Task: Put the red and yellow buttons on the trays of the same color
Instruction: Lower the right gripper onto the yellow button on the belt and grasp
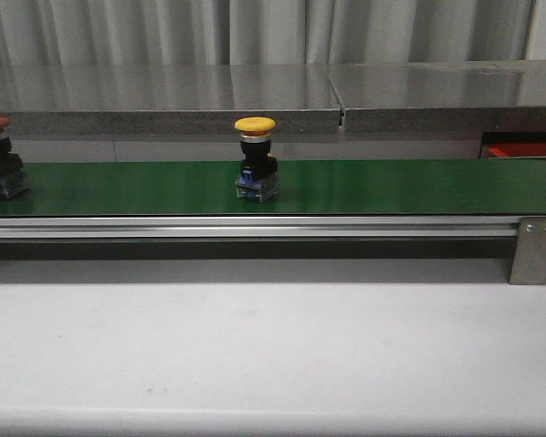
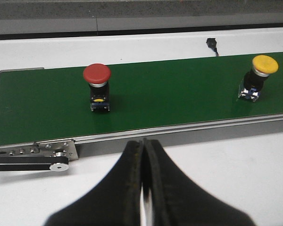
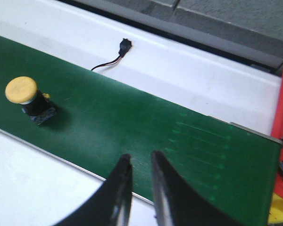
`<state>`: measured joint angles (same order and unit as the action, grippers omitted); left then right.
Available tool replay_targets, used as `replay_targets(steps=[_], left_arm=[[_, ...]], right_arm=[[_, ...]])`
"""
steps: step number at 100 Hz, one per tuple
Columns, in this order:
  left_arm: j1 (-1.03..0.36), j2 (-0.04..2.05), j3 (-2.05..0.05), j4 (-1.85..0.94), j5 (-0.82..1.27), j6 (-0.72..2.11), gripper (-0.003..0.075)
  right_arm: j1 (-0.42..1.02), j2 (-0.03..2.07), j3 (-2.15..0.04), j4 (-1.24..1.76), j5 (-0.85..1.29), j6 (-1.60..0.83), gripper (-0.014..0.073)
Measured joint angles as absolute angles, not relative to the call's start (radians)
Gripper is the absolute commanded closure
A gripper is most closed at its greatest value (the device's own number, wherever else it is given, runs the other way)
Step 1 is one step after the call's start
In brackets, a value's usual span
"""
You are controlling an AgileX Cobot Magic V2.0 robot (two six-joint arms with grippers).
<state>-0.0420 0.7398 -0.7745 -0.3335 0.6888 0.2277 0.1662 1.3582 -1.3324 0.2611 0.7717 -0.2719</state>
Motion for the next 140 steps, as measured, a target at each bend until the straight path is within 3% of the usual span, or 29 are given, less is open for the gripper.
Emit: replay_targets(steps=[9,16,56,99,109,128,140], left_arm=[[-0.042,0.74,-0.774,-0.334,0.689,0.228,0.0741],[-0.042,0.74,-0.774,-0.334,0.689,0.228,0.0741],[-0.042,0.74,-0.774,-0.334,0.689,0.228,0.0741],[-0.042,0.74,-0.774,-0.334,0.689,0.228,0.0741],[-0.042,0.74,-0.774,-0.334,0.689,0.228,0.0741],[-0.042,0.74,-0.774,-0.334,0.689,0.228,0.0741],[-0.042,0.74,-0.774,-0.334,0.689,0.228,0.0741]], right_arm=[[0.203,1.439,-1.397,0.261,0.804,-0.272,0.0085],[0.231,1.493,-1.443,0.261,0.832,-0.274,0.0036],[0.341,1.748,-1.645,0.261,1.018,-0.345,0.003],[0.369,1.912,-1.696,0.277,0.978,-0.411,0.0034],[0.369,1.927,-1.697,0.28,0.943,-0.419,0.0104],[0.369,1.961,-1.698,0.282,0.915,-0.419,0.0427],[0.369,1.963,-1.698,0.282,0.897,-0.419,0.0531]])
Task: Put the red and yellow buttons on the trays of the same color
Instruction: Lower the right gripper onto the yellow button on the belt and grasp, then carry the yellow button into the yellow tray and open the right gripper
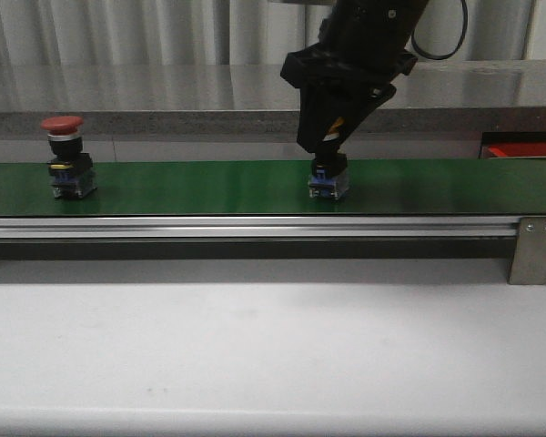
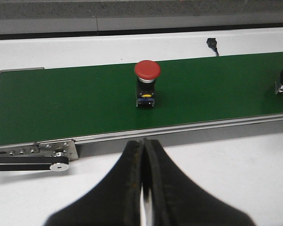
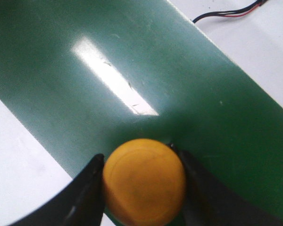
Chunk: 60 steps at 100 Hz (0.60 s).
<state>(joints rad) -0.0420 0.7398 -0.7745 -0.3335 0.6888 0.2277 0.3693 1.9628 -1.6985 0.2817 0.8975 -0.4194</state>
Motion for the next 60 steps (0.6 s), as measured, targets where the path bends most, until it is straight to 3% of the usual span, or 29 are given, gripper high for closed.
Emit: replay_targets(steps=[40,60], left_arm=[[-0.042,0.74,-0.774,-0.334,0.689,0.228,0.0741],[-0.042,0.74,-0.774,-0.334,0.689,0.228,0.0741]], right_arm=[[0.359,1.88,-1.687,0.286,0.878,-0.406,0.0534],[0.278,1.757,-1.596,0.288,0.863,-0.393,0.0534]])
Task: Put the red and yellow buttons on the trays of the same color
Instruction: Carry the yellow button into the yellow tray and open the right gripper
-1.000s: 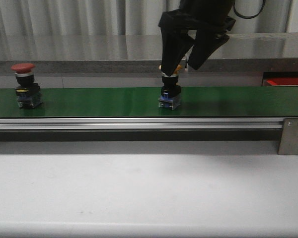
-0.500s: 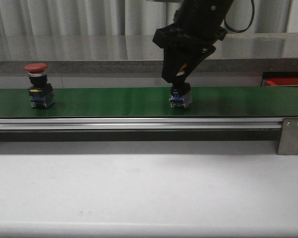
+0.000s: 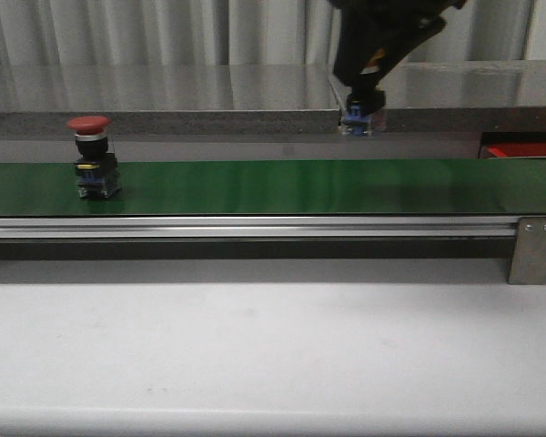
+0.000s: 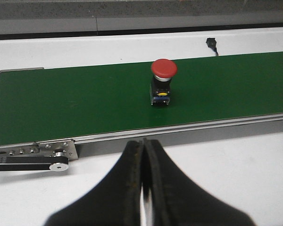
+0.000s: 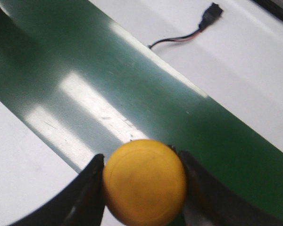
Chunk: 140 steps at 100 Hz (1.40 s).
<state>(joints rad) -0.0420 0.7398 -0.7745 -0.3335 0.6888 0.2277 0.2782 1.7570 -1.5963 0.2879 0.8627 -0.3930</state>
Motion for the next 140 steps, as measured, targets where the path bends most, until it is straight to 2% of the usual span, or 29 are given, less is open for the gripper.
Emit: replay_targets(steps=[55,90,140], left_arm=[[-0.042,0.74,-0.774,-0.334,0.689,0.228,0.0741],[-0.042,0.74,-0.774,-0.334,0.689,0.228,0.0741],[-0.042,0.74,-0.774,-0.334,0.689,0.228,0.0741]], right_arm=[[-0.1,1.445,-1.273,0.288,0.764,-0.323,0.0534],[-0.344,1.426,-1.172,0.292,0.697,-0.284,0.0534],[-0.504,1.428,-1.011,0.307,0.47,-0.166,0.0534]])
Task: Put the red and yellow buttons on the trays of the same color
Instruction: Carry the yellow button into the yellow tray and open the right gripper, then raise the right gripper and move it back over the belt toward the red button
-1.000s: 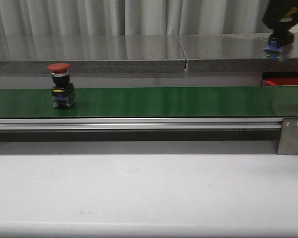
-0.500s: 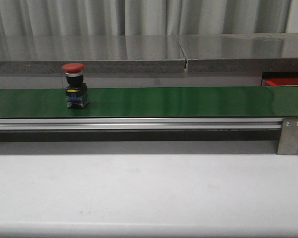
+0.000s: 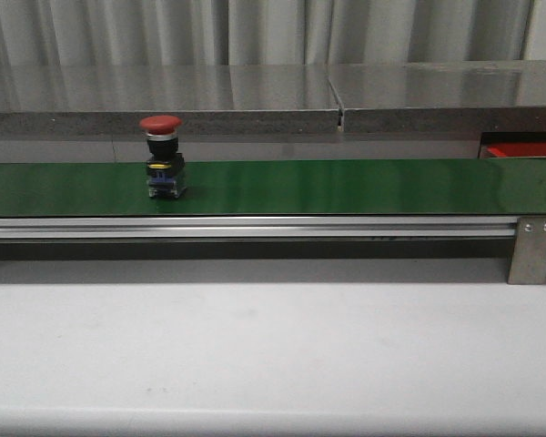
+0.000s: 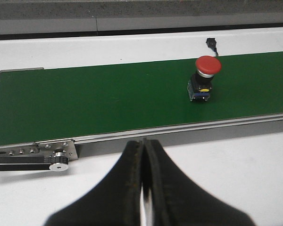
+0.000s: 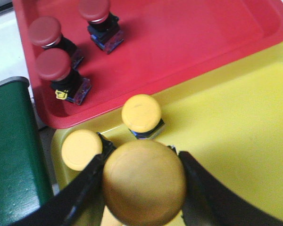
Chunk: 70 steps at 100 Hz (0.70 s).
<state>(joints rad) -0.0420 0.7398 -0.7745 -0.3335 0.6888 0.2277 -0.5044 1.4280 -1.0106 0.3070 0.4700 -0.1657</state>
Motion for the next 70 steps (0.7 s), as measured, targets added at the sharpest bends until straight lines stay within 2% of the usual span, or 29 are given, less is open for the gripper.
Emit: replay_targets(steps=[57,64,70], left_arm=[[-0.042,0.74,-0.774,-0.334,0.689,0.228,0.0741],[-0.042,0.74,-0.774,-0.334,0.689,0.228,0.0741],[-0.042,0.74,-0.774,-0.334,0.689,0.228,0.0741]], right_arm=[[-0.508,1.64,-0.986,0.32,0.375,-0.162,0.0529],[-0.508,1.656,-0.986,0.321,0.372,-0.162,0.0505],[-0.508,1.667,-0.986,0.321,0.372,-0.162,0.0444]])
